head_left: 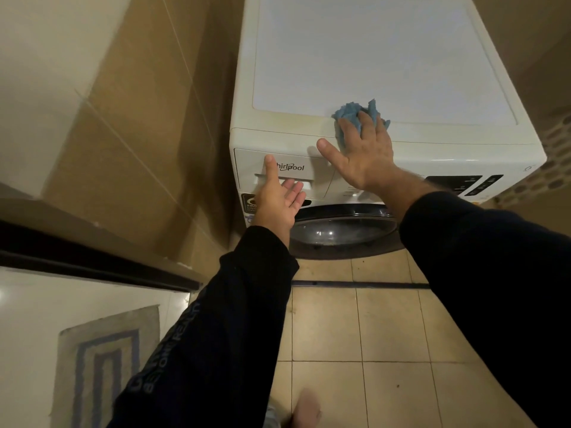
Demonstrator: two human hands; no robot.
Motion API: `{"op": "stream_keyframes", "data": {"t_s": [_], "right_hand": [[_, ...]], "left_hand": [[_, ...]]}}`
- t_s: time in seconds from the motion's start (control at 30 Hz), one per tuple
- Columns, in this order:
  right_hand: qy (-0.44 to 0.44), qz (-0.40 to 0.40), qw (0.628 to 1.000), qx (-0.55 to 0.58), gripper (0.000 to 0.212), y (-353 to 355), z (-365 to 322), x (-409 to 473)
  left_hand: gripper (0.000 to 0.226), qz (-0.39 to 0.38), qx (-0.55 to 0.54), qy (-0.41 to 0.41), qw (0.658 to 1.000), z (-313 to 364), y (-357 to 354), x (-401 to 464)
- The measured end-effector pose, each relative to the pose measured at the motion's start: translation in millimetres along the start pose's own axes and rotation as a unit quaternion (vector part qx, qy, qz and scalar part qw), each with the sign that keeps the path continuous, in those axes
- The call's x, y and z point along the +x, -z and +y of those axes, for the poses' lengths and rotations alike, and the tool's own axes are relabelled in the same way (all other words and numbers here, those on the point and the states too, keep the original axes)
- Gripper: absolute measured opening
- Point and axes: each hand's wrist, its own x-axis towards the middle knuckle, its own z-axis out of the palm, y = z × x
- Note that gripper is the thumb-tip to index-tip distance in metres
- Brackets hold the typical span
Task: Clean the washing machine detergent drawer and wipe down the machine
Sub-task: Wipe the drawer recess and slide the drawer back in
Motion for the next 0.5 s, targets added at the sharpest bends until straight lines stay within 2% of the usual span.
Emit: {"op": "stream_keyframes", "data": {"t_s": [0.07, 0.2, 0.33, 0.5], "right_hand": [[-0.002, -0.002, 1.000, 0.007, 0.090, 2.1, -0.8, -1.0], [-0.009, -0.011, 1.000, 0.009, 0.086, 4.2, -2.0, -2.3], [-0.005, -0.010, 1.000, 0.013, 0.084, 3.6, -2.4, -2.5], [-0.004, -0.012, 1.000, 0.005, 0.089, 0.4, 1.2, 2.3]], "left_hand": [[0.063, -0.022, -0.057, -0.010, 0.998, 1.5, -0.2, 1.0], [0.084, -0.062, -0.147, -0.012, 0.987, 0.9, 0.8, 1.8], [0.086, -0.081, -0.169, -0.020, 0.982, -4.1, 4.6, -3.5], [0.082, -0.044, -0.162, -0.018, 0.986, -29.3, 25.6, -21.5]]}}
